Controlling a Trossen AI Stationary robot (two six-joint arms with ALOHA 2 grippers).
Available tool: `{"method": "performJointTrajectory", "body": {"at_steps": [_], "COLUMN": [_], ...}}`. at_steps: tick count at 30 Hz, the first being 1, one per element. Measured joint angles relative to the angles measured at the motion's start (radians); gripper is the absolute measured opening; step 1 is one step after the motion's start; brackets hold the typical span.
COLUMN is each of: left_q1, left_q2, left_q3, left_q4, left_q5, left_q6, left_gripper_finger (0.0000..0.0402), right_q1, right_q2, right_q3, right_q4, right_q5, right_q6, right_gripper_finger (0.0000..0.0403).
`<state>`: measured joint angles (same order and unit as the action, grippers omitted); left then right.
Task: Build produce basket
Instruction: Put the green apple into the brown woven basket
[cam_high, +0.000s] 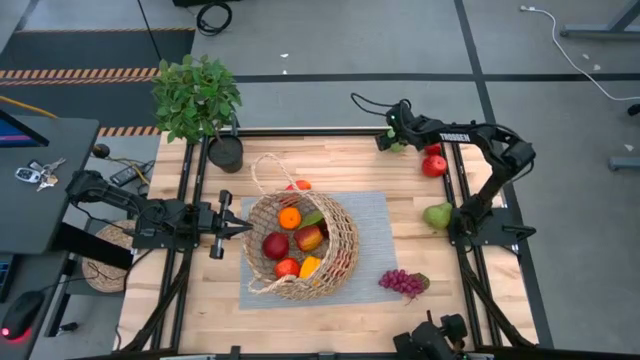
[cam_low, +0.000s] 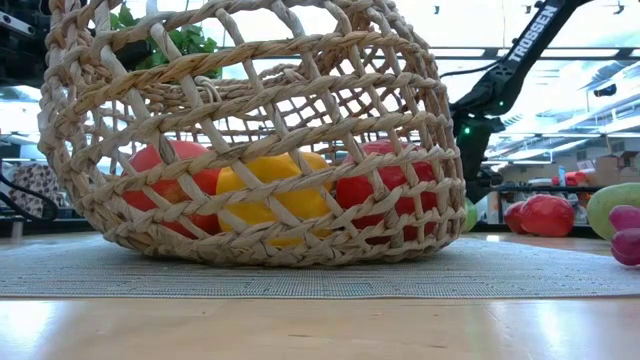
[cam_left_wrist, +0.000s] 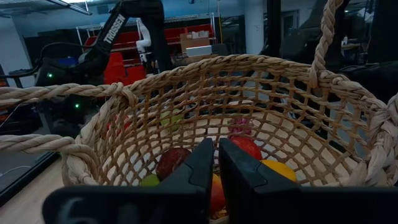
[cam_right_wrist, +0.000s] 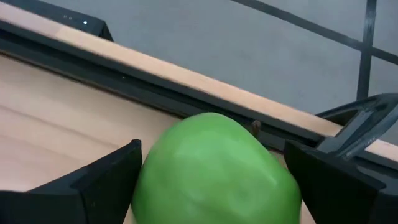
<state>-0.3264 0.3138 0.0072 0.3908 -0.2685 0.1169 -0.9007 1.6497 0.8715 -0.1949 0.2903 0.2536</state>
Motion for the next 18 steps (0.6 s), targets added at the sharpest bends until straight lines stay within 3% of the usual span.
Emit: {"method": "performJointTrajectory", "body": {"at_steps": [5, 11, 18], "left_q1": [0.0, 0.0, 0.0], "left_q2": [0.0, 0.0, 0.0], "left_q3": [0.0, 0.0, 0.0], "left_q4": [0.0, 0.0, 0.0], "left_q5": [0.0, 0.0, 0.0], "left_q6": [0.0, 0.0, 0.0], "left_gripper_finger": [0.0029, 0.0032, 0.0034], "right_q1": [0.003, 0.011, 0.088], "right_q2": [-0.019, -0.067, -0.206], "right_q3": [-0.004, -0.004, -0.004], "right_q4": [-0.012, -0.02, -0.009], "right_q5": [-0.026, -0.131, -0.36], "right_q6": [-0.019, -0.011, -0.005], "right_gripper_finger": [0.0368, 0.0359, 0.0359]}}
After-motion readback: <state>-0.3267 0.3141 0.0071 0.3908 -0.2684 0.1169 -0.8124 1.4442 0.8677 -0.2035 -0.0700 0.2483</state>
